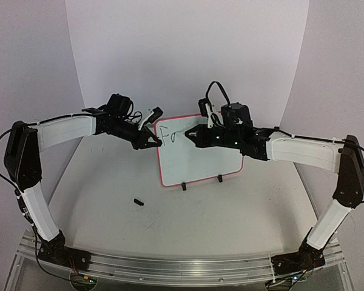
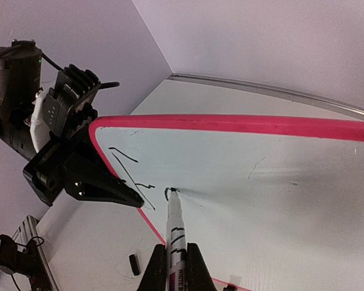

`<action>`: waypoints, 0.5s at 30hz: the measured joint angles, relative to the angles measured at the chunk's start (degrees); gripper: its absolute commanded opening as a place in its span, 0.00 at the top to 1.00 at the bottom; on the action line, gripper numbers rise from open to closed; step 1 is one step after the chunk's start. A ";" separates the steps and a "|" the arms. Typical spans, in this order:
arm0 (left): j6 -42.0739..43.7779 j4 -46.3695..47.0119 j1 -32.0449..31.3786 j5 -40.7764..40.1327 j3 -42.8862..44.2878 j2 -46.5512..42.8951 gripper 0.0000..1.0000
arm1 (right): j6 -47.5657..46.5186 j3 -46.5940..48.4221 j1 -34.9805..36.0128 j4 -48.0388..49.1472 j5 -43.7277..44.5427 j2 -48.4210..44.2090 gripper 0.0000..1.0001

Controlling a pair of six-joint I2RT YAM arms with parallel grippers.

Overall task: Write a sentence on the whiteboard
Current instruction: Write on the whiteboard with the whiteboard marker without the cap.

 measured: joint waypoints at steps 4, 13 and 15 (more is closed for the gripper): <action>0.00 0.00 0.00 0.00 0.00 0.00 1.00 | 0.16 -0.26 0.00 0.27 -0.02 0.00 1.00; 0.09 0.00 -0.07 -0.04 0.02 0.00 1.00 | 0.40 -1.44 0.00 0.23 -0.05 0.02 1.00; 0.11 0.00 -0.09 -0.04 0.02 0.00 1.00 | 0.40 -1.62 0.00 0.09 -0.04 0.02 1.00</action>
